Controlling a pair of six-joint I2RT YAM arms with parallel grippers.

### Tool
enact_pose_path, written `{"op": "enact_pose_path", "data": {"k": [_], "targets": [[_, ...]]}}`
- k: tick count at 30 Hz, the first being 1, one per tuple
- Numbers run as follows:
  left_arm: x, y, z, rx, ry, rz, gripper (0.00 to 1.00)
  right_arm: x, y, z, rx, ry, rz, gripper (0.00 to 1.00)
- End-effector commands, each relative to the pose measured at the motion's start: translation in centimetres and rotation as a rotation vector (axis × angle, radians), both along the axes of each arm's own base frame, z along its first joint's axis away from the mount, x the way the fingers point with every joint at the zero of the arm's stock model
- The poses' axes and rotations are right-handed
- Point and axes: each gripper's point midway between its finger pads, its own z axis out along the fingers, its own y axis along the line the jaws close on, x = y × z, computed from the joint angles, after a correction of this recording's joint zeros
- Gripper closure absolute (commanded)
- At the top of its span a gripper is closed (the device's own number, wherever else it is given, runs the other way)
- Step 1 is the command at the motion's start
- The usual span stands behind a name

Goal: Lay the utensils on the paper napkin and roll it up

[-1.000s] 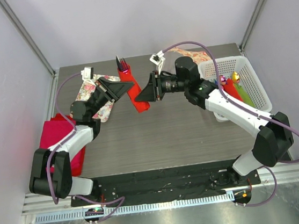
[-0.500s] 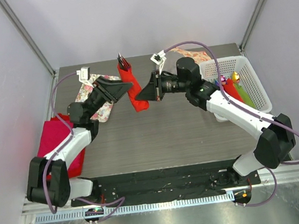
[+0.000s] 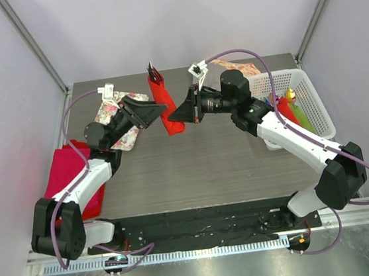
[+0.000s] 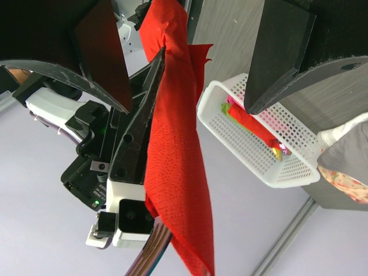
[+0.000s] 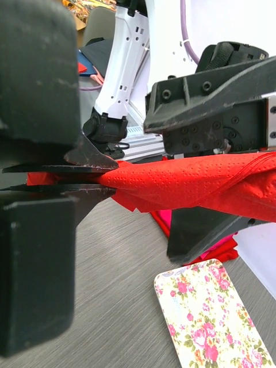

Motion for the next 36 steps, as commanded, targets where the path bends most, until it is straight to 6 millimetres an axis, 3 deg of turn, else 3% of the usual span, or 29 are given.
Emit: {"op": "enact_pose_path", "data": {"k": [1,4,11,16,19,21,30,33,36], "targets": [[-0.7,-1.2,1.1,0.012,-0.048,-0.051,0.17,-0.9,-0.4,4.3,0.083,-0.121,0.016,0.99],[-1.3,-2.0,1.3,0.002,-0.05,-0.085,0.21,-0.9,-0.3,4.2,0.085,-0.113,0.02,0.99],[-1.8,-1.3,2.8,-0.132,-0.071,-0.092,0.49,-1.0,-0.2,3.8,0.081,-0.108,0.033,0.99],[-1.7,-1.2,3.5,-0.184,-0.084,-0.105,0.5,-1.1,-0.3,3.4,0.075,-0.104,0.028,0.99],[-1.4,-1.2,3.5,-0.194,-0.076,-0.109,0.58,-1.1,-0.4,3.4,0.071,-0.104,0.025,0.99],[-1.5,-1.3,3.4,-0.191,-0.074,-0.116,0.58,-1.1,-0.5,3.6,0.074,-0.109,0.021,0.99],[-1.2,-1.6,2.4,-0.174,-0.04,-0.128,0.39,-0.9,-0.4,4.5,0.088,-0.121,0.016,0.99],[-1.1,-1.7,2.3,-0.17,-0.039,-0.131,0.38,-0.9,-0.4,4.5,0.088,-0.123,0.019,0.99],[-1.4,-1.8,2.7,-0.164,-0.052,-0.141,0.44,-0.8,-0.3,4.1,0.083,-0.112,0.016,0.99]]}}
